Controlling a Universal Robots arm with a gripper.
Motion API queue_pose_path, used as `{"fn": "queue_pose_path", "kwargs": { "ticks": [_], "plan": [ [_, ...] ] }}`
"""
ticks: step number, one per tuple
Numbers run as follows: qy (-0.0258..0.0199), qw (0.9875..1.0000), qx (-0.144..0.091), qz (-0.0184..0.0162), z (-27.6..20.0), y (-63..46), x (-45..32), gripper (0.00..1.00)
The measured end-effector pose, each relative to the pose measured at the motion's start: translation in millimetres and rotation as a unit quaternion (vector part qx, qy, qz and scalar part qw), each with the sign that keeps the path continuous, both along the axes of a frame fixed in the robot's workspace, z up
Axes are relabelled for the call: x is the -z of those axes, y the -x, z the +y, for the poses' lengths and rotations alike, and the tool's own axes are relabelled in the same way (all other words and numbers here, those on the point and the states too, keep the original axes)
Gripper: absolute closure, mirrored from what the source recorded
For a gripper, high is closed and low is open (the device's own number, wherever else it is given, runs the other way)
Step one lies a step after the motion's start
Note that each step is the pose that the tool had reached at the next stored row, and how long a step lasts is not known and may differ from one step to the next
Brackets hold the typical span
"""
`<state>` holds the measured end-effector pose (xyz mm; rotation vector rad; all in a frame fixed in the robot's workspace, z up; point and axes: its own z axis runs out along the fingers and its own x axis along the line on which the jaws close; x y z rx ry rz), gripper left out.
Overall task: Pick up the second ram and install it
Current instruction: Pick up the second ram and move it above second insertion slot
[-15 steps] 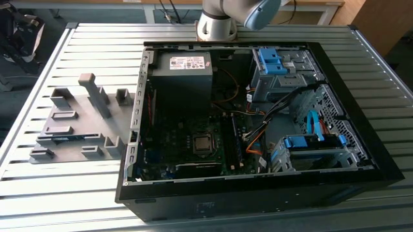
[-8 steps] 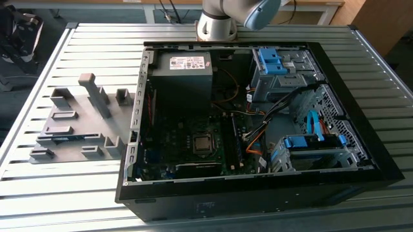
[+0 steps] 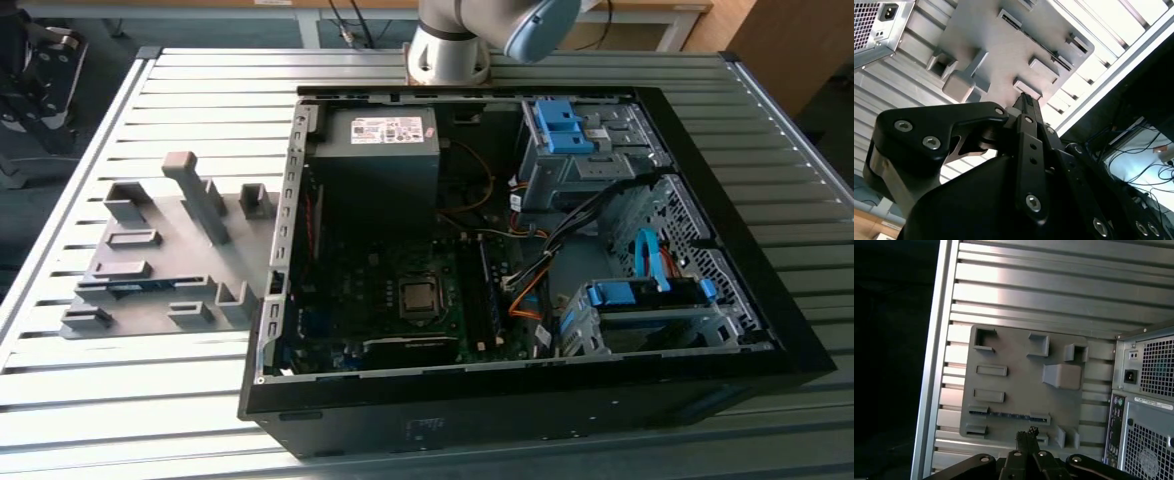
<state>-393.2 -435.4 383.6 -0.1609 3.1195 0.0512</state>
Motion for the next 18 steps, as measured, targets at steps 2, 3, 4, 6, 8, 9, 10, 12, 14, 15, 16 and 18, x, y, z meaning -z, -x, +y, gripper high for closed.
{"fn": "queue_pose_path", "kwargs": {
  "ticks": [2,3,4,6,8,9,10,12,14,15,16,18],
  "plan": [
    [0.0008,1.0,-0.006,0.0,0.0,0.2,0.1,0.89],
    [0.0012,1.0,-0.008,0.0,0.0,0.3,0.1,0.89],
    [0.0016,0.9999,-0.011,0.0,0.0,0.3,0.2,0.89],
    [0.0023,0.9999,-0.015,0.0,0.0,0.5,0.2,0.89],
    [0.003,0.9998,-0.02,0.0,0.0,0.6,0.3,0.89],
    [0.0033,0.9998,-0.022,0.0,0.0,0.7,0.3,0.89],
    [0.0034,0.9997,-0.024,0.0,0.0,0.7,0.4,0.89],
    [0.0037,0.9996,-0.028,0.0,0.0,0.8,0.5,0.89],
    [0.0039,0.9994,-0.033,-0.0001,0.0,0.9,0.5,0.89],
    [0.004,0.9993,-0.036,-0.0001,0.0,1.0,0.6,0.89],
    [0.0041,0.9992,-0.039,0.0,0.0,1.1,0.6,0.89],
    [0.0044,0.9989,-0.046,-0.0001,0.0,1.2,0.6,0.89]
  ]
}}
